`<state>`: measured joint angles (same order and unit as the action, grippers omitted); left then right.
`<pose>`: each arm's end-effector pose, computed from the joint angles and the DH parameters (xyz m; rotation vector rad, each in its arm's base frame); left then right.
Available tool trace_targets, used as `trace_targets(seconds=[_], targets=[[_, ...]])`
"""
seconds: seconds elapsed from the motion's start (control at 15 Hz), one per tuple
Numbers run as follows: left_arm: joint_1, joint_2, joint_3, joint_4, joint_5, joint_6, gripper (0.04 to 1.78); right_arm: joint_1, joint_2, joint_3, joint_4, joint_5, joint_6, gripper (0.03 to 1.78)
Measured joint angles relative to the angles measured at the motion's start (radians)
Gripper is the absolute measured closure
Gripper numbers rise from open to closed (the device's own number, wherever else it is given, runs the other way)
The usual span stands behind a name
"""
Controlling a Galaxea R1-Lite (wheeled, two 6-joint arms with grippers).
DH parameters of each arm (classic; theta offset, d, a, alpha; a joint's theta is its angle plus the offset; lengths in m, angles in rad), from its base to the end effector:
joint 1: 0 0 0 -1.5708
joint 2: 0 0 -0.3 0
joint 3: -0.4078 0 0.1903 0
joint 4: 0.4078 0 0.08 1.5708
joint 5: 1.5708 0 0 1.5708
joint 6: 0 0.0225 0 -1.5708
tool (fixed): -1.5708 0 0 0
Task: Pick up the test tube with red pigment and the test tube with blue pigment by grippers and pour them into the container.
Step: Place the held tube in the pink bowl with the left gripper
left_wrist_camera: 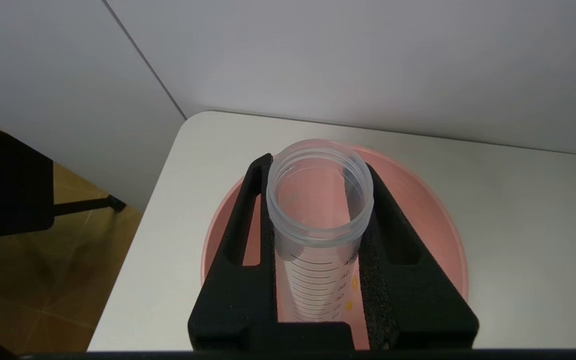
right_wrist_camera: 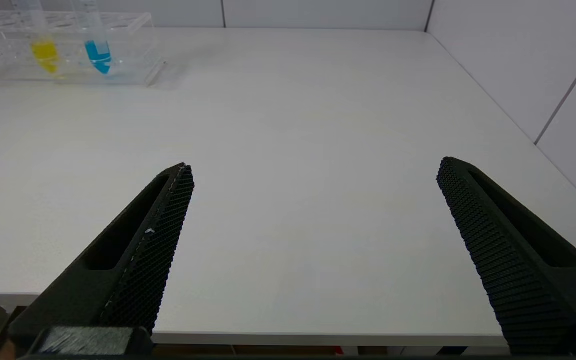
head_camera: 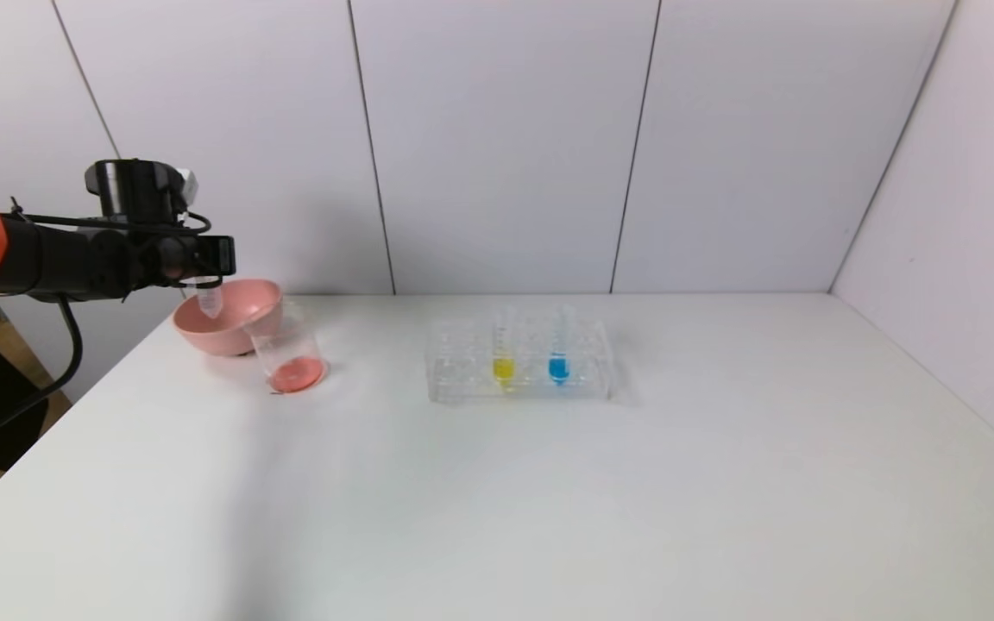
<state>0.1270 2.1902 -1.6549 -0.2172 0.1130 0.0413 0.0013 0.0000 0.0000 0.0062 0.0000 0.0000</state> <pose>0.4561 0.0608 0.1881 0.0385 0.3237 0.2313 -0.0228 0.0000 0.0748 0.0000 0.0062 0.0013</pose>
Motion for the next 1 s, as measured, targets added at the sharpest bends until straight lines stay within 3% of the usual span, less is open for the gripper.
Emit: trace_targets(seconds=[0.33,0.53,0.67,1.0], targets=[[0.014,0.057,-0.021,-0.004,-0.020,-0.005,1.35,0.000,0.000,0.000,0.000,0.000,0.000,0.04],[0.015,0.072,-0.029,-0.005,-0.028,-0.014,1.23,0.000,0.000,0.000,0.000,0.000,0.000,0.04],[0.015,0.077,-0.033,-0.005,-0.034,-0.017,1.02,0.000,0.000,0.000,0.000,0.000,0.000,0.04],[0.015,0.069,-0.034,-0.006,-0.035,-0.040,0.29,0.000,0.000,0.000,0.000,0.000,0.000,0.04]])
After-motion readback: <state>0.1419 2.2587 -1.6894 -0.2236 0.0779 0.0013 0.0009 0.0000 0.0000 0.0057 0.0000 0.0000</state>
